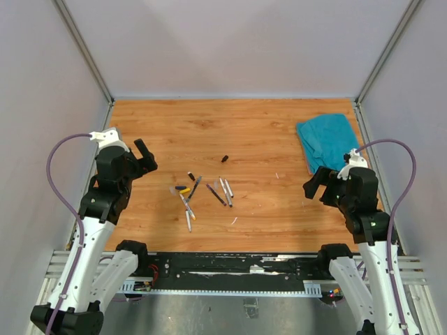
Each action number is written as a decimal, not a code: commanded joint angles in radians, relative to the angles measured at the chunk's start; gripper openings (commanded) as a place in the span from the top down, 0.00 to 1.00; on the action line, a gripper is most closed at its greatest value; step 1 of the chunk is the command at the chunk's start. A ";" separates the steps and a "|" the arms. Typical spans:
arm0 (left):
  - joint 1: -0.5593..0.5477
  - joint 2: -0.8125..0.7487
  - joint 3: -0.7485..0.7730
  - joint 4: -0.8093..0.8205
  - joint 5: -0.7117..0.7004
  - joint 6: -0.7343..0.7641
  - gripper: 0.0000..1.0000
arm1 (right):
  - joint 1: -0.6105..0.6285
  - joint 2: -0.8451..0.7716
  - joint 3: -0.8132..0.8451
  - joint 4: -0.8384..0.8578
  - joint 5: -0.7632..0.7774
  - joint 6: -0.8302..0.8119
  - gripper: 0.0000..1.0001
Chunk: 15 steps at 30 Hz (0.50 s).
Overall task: Insert the pens into the pen caps
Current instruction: Pick up the pen from the center of the board.
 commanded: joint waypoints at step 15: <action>0.006 0.005 0.005 0.049 0.117 -0.014 0.00 | -0.011 0.057 -0.003 0.015 -0.027 -0.021 0.01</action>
